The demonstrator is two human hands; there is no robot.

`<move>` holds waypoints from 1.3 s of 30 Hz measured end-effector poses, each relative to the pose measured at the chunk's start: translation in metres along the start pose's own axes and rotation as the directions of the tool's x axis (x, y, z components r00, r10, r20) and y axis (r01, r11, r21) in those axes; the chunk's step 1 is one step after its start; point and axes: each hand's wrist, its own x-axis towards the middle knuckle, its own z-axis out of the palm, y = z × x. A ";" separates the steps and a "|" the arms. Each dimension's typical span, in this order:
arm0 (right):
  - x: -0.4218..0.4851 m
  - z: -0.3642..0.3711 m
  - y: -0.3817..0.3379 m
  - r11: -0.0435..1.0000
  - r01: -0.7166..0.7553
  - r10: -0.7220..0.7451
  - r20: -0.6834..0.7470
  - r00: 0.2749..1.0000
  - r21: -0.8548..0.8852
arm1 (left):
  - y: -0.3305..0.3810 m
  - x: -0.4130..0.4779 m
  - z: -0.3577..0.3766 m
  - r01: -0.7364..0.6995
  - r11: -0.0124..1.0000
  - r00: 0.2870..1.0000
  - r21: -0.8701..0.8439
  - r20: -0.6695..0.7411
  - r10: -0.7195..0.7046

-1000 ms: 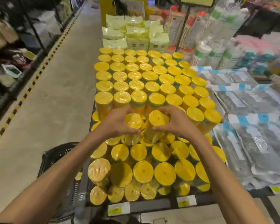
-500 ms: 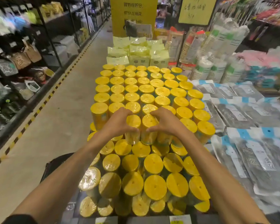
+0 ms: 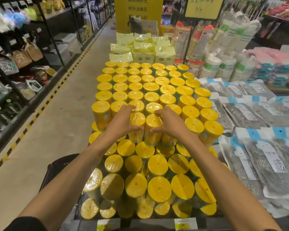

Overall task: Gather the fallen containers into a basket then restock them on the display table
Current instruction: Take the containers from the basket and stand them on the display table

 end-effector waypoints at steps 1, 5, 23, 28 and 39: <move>0.000 0.001 -0.001 1.000 -0.005 0.005 -0.001 1.000 -0.002 | 0.000 0.000 0.000 0.003 1.000 1.000 0.000 -0.011 -0.003; -0.001 0.004 0.001 1.000 0.005 -0.005 -0.019 1.000 0.001 | -0.002 -0.002 0.001 0.013 1.000 0.999 -0.019 -0.043 -0.014; -0.003 -0.012 -0.033 0.988 -0.001 0.010 0.059 0.998 -0.157 | -0.014 -0.035 -0.022 -0.028 0.998 0.995 -0.062 -0.094 0.022; -0.008 -0.011 -0.078 0.978 0.087 -0.073 0.083 0.994 -0.190 | -0.044 -0.071 -0.058 -0.009 0.976 0.996 0.218 -0.081 0.028; -0.033 0.042 -0.256 0.882 0.339 -0.250 0.283 0.926 -0.329 | -0.163 -0.214 -0.166 0.240 0.805 0.964 0.542 -0.036 -0.263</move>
